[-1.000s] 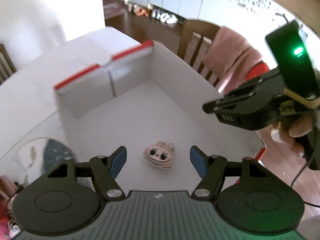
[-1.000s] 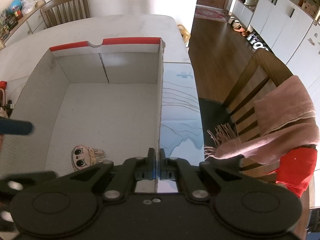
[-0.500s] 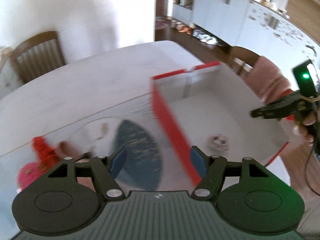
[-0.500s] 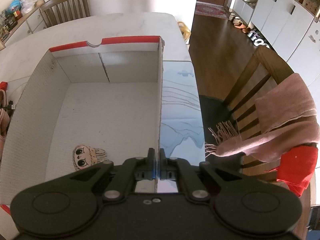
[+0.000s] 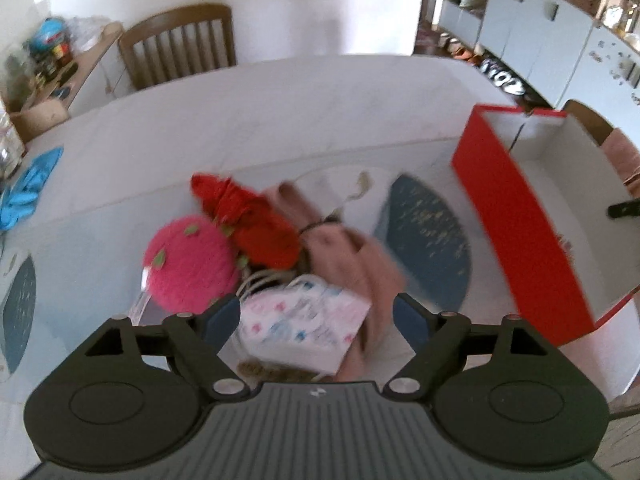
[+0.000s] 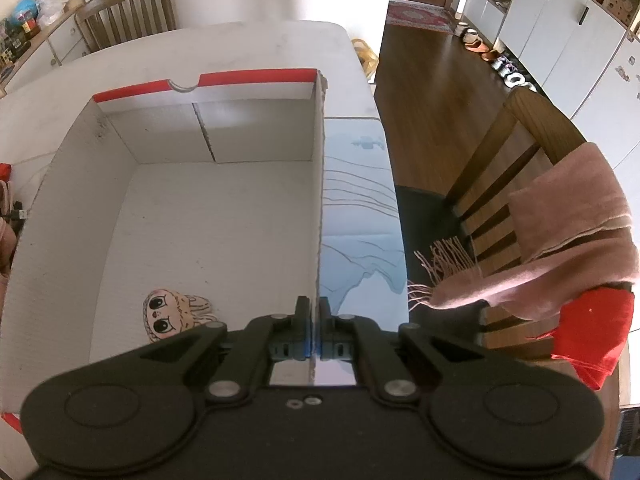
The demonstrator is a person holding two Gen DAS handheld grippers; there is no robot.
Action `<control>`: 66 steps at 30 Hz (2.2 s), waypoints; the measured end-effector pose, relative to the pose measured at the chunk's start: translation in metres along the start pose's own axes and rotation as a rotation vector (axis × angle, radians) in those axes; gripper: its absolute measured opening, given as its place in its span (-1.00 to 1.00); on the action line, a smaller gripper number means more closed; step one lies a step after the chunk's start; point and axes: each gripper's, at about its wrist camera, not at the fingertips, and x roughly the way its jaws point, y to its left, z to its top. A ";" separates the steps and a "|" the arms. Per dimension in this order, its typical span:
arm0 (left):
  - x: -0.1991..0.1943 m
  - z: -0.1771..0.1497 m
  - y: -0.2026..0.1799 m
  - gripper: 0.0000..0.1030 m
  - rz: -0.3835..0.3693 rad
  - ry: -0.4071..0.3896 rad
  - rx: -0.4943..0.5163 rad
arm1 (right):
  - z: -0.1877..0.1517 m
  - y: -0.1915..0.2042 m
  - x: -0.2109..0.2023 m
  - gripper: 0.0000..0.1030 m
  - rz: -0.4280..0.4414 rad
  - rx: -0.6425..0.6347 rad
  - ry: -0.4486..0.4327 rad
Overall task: Organize objects
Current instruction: 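Return the left gripper to the pile above the blue toothbrush box, then grasp the blue toothbrush box with the left gripper and lift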
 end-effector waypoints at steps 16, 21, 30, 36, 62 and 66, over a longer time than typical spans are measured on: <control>0.036 -0.083 0.051 1.00 -0.103 0.106 0.188 | 0.002 0.006 0.001 -0.95 -0.036 -0.015 0.015; 0.047 -0.098 0.047 1.00 -0.131 0.150 0.318 | 0.003 0.009 0.001 -0.94 -0.050 -0.023 0.020; 0.070 -0.106 0.049 0.99 -0.108 0.195 0.352 | 0.003 0.012 0.002 -0.92 -0.072 -0.024 0.025; 0.069 -0.105 0.049 0.94 -0.115 0.180 0.348 | 0.004 0.012 0.002 -0.91 -0.077 -0.022 0.024; 0.009 -0.085 0.037 0.06 -0.147 0.091 0.227 | 0.001 0.011 0.001 -0.92 -0.078 -0.025 0.016; -0.001 -0.071 0.020 0.05 -0.147 0.042 0.218 | -0.001 0.013 0.001 -0.93 -0.072 -0.027 0.012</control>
